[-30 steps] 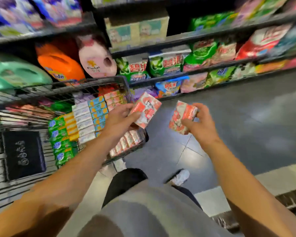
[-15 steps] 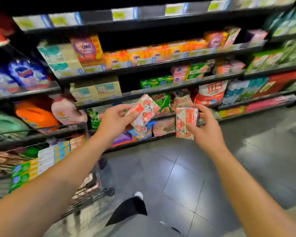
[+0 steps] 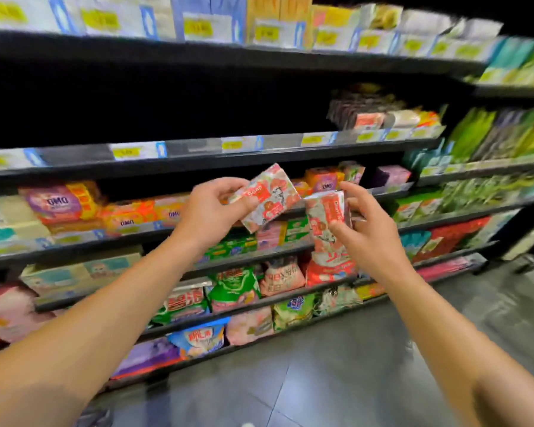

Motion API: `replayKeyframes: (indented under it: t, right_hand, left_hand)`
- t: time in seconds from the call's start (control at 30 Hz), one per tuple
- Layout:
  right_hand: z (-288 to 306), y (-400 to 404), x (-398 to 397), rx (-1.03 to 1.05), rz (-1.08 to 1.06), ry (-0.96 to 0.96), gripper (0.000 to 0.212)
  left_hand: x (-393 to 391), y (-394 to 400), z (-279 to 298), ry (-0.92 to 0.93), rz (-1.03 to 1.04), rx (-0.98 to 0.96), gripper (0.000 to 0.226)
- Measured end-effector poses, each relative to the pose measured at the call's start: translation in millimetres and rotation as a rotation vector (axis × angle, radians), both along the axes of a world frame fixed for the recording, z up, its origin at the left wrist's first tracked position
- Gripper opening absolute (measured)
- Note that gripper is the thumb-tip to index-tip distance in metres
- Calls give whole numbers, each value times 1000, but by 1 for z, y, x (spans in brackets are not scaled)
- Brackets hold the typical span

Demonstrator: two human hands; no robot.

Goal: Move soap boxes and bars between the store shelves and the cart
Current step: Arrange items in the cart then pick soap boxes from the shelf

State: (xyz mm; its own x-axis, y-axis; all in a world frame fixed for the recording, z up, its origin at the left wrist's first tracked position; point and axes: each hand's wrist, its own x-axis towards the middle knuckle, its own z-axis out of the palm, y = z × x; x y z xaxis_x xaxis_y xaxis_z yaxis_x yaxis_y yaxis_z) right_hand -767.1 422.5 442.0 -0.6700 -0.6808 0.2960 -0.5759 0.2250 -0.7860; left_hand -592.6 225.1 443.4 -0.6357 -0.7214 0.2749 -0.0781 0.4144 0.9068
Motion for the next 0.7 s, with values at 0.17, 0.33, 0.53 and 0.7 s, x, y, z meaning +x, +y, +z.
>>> replayKeyframes:
  t: [0.17, 0.33, 0.53, 0.7]
  right_hand:
    - [20, -24, -77, 45, 9, 46, 65]
    - [27, -36, -144, 60, -6, 84, 63]
    - [31, -40, -209, 75, -9, 143, 64]
    - [24, -44, -270, 81, 30, 164, 63]
  left_hand:
    - [-78, -28, 29, -14, -8, -163, 39]
    - [-148, -37, 60, -25, -3, -282, 37]
    - [-228, -33, 83, -14, 42, -396, 33]
    - [-300, -26, 82, -2, 80, -456, 34]
